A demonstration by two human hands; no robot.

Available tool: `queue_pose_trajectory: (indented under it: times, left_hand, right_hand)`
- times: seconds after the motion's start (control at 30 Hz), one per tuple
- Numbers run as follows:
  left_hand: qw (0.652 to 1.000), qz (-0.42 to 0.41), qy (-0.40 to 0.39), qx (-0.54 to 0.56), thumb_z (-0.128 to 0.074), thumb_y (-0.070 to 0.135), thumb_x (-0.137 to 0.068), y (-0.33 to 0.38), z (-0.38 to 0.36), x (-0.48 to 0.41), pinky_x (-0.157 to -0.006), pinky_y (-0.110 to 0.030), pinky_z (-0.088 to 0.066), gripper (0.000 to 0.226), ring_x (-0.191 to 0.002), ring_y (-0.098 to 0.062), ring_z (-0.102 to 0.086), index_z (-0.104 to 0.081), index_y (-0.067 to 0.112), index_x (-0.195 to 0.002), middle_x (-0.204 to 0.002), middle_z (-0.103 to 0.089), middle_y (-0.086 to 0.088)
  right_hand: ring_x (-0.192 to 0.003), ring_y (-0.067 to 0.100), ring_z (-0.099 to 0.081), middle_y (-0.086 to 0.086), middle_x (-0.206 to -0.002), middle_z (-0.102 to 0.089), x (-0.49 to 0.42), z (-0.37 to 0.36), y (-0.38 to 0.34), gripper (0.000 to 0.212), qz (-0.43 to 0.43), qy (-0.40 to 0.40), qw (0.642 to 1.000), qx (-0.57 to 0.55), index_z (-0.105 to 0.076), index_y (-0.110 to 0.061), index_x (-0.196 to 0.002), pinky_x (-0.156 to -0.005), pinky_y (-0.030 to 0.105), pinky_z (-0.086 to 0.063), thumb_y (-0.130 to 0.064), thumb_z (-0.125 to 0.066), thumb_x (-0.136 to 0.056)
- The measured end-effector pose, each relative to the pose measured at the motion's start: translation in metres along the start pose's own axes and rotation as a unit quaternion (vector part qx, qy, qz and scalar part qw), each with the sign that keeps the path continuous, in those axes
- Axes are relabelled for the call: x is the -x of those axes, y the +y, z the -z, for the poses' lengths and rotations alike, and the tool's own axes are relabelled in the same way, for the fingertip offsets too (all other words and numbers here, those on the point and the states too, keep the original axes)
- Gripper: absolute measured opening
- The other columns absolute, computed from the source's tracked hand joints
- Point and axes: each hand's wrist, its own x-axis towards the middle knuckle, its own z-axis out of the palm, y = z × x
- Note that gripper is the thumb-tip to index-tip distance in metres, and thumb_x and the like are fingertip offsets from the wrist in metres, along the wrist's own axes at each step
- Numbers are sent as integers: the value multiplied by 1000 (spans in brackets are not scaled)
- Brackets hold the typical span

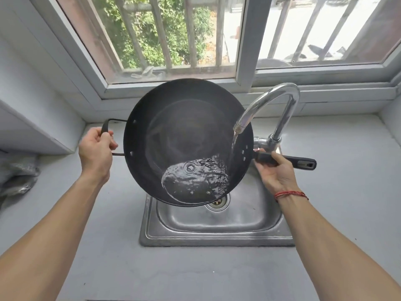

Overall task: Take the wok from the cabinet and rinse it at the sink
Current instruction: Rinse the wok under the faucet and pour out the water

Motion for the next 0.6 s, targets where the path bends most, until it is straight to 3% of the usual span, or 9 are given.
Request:
queue_pose_trajectory:
  times: [0.07, 0.1, 0.17, 0.2, 0.3, 0.4, 0.53, 0.6]
  left_hand:
    - [1000, -12, 1, -15, -44, 7, -94, 3, 5, -2, -71, -27, -47, 26, -65, -13, -53, -58, 24, -81, -68, -54, -1]
    - [1000, -19, -1, -21, -44, 7, -94, 5, 7, -3, -70, -27, -46, 26, -65, -13, -53, -58, 25, -80, -68, -54, -1]
    - [999, -32, -4, -28, -43, 7, -93, 9, 11, -5, -67, -25, -45, 26, -63, -13, -54, -58, 25, -80, -67, -54, 0]
    - [999, -39, -6, -32, -44, 8, -93, 12, 13, -6, -66, -24, -46, 26, -63, -13, -54, -58, 25, -80, -67, -54, -1]
    - [997, -61, -6, -41, -44, 9, -92, 22, 16, -7, -64, -22, -46, 26, -62, -12, -54, -59, 26, -80, -67, -54, -1]
    - [996, -69, -9, -49, -46, 12, -91, 28, 20, -10, -66, -25, -47, 25, -62, -12, -55, -60, 28, -80, -64, -56, 2]
    - [995, -72, -12, -67, -46, 16, -89, 32, 23, -10, -70, -32, -47, 23, -63, -12, -55, -61, 30, -79, -52, -59, 15]
    - [994, -76, -13, -75, -46, 15, -89, 33, 25, -7, -72, -32, -47, 23, -62, -11, -55, -61, 31, -79, -56, -59, 10]
  right_hand:
    - [-81, 25, -73, 14, -87, -71, 3, -4, 5, 72, -7, 1, 1000, 2, -62, -4, -93, -82, 49, -56, 0, -89, -26]
    - [-77, 24, -73, 14, -84, -70, 5, -6, 7, 53, -14, -3, 1000, 8, -60, -5, -92, -82, 49, -56, 4, -83, -44]
    - [-71, 23, -73, 13, -76, -71, 4, -7, 11, 13, -36, 18, 999, 10, -59, -4, -90, -88, 50, -53, 6, -59, -82]
    - [-71, 23, -73, 13, -75, -71, 0, -6, 13, 11, -44, 31, 999, 10, -59, -4, -89, -90, 51, -52, 4, -50, -91]
    - [-82, 23, -71, 13, -76, -71, -9, 0, 20, 13, -60, 45, 997, 34, -57, -4, -91, -92, 54, -52, 0, -47, -97]
    - [-99, 26, -65, 16, -91, -68, -16, 5, 25, 9, -71, 57, 994, 54, -56, -4, -97, -91, 55, -52, 0, -48, -97]
    - [-98, 31, -65, 20, -101, -64, -14, 6, 29, 8, -81, 72, 991, 76, -55, 0, -104, -98, 55, -48, 0, -48, -98]
    - [-97, 32, -64, 21, -103, -63, -14, 7, 33, 8, -88, 81, 989, 82, -54, 1, -103, -96, 54, -48, 0, -48, -98]
